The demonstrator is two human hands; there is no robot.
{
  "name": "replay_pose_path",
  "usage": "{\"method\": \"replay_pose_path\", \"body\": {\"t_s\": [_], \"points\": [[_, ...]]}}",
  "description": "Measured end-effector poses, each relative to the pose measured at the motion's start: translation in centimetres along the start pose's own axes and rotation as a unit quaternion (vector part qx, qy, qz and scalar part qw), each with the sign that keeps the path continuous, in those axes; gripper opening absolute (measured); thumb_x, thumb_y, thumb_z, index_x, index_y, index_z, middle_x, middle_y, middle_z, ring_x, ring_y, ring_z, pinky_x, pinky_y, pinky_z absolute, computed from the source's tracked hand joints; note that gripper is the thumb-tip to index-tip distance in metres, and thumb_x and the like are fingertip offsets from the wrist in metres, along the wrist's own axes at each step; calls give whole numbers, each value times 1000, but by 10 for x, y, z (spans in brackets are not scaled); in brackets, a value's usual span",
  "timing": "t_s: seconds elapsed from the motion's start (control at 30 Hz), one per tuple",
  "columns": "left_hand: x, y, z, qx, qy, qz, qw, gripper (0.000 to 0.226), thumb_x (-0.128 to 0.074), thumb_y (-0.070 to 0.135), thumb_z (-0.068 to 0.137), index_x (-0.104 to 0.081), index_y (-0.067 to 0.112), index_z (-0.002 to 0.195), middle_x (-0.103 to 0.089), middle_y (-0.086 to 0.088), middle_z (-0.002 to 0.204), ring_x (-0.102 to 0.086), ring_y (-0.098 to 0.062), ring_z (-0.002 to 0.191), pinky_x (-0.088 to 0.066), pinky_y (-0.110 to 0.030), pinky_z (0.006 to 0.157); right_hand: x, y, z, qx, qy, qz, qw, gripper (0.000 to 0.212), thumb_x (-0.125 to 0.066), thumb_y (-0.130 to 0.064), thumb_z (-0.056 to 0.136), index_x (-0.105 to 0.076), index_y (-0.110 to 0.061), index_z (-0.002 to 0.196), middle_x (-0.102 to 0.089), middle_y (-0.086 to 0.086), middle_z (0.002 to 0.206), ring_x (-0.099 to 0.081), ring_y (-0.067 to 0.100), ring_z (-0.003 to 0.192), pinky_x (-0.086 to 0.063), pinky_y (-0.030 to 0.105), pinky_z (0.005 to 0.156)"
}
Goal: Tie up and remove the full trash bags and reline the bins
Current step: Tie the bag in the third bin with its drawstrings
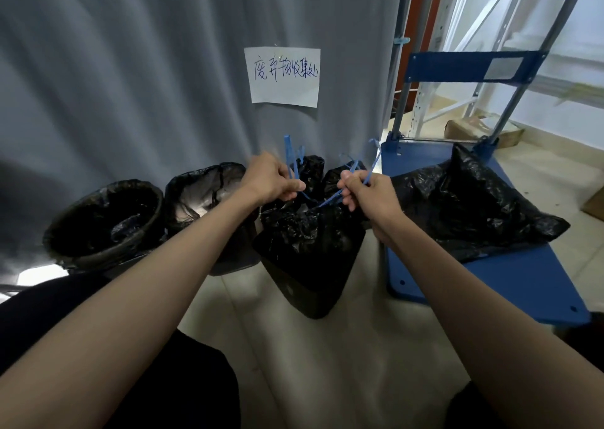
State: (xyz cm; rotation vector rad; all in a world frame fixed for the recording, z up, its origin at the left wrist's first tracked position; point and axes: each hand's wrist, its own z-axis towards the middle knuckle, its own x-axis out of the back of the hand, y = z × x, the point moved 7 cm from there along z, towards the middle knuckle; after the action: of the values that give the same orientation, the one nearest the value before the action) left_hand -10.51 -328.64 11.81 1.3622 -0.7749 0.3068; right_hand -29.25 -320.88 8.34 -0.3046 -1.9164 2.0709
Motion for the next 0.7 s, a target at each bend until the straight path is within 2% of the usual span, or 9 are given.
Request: {"method": "replay_pose_path", "body": {"t_s": [0.13, 0.27, 0.33, 0.4, 0.5, 0.63, 0.7], "points": [[-2, -1, 0, -5, 7, 22, 1000, 22, -83, 16, 75, -74, -4, 79, -69, -6, 61, -61, -4, 44, -53, -14, 54, -23, 7, 5, -40, -23, 50, 998, 11, -62, -6, 94, -68, -2, 85, -62, 7, 71, -57, 9, 54, -50, 19, 53], [8, -2, 5, -16, 38, 62, 997, 19, -83, 25, 74, -72, 15, 62, -67, 2, 56, -58, -2, 46, -44, -12, 47, -35, 9, 13, -53, -24, 95, 994, 8, -64, 0, 91, -69, 2, 96, -65, 7, 75, -61, 13, 64, -53, 18, 61], [13, -4, 6, -16, 51, 83, 995, 18, -84, 28, 72, -72, 17, 62, -69, 0, 59, -65, -10, 56, -50, -21, 53, -38, 8, 17, -47, -28, 105, 993, 12, -62, 4, 90, -69, 1, 99, -65, 9, 76, -62, 12, 65, -53, 16, 62], [15, -5, 5, -17, 46, 82, 995, 14, -83, 27, 72, -76, 15, 72, -73, -5, 68, -71, -18, 70, -57, -33, 67, -39, 10, 21, -50, -29, 113, 992, 14, -62, 5, 89, -68, 1, 101, -66, 10, 76, -64, 12, 66, -53, 15, 64], [15, -1, 3, -39, 18, 73, 996, 11, -81, 24, 74, -78, 15, 77, -74, -4, 72, -72, -19, 76, -58, -42, 74, -38, 15, 27, -59, -24, 120, 991, 9, -64, 2, 89, -70, -1, 96, -68, 9, 75, -67, 11, 65, -53, 14, 64], [10, 7, 2, -60, -19, 88, 994, 10, -81, 24, 76, -77, 15, 80, -75, -1, 78, -72, -18, 77, -58, -42, 77, -35, 18, 31, -46, -15, 88, 995, 10, -66, -9, 91, -75, -5, 93, -69, 8, 75, -56, 10, 63, -49, 16, 61], [10, 12, 3, -68, -20, 100, 992, 9, -80, 24, 75, -77, 15, 79, -75, -2, 78, -71, -17, 77, -58, -42, 75, -34, 21, 33, -52, -15, 70, 996, 12, -66, -13, 92, -77, -8, 93, -74, 11, 89, -62, 13, 79, -52, 24, 74]]}}
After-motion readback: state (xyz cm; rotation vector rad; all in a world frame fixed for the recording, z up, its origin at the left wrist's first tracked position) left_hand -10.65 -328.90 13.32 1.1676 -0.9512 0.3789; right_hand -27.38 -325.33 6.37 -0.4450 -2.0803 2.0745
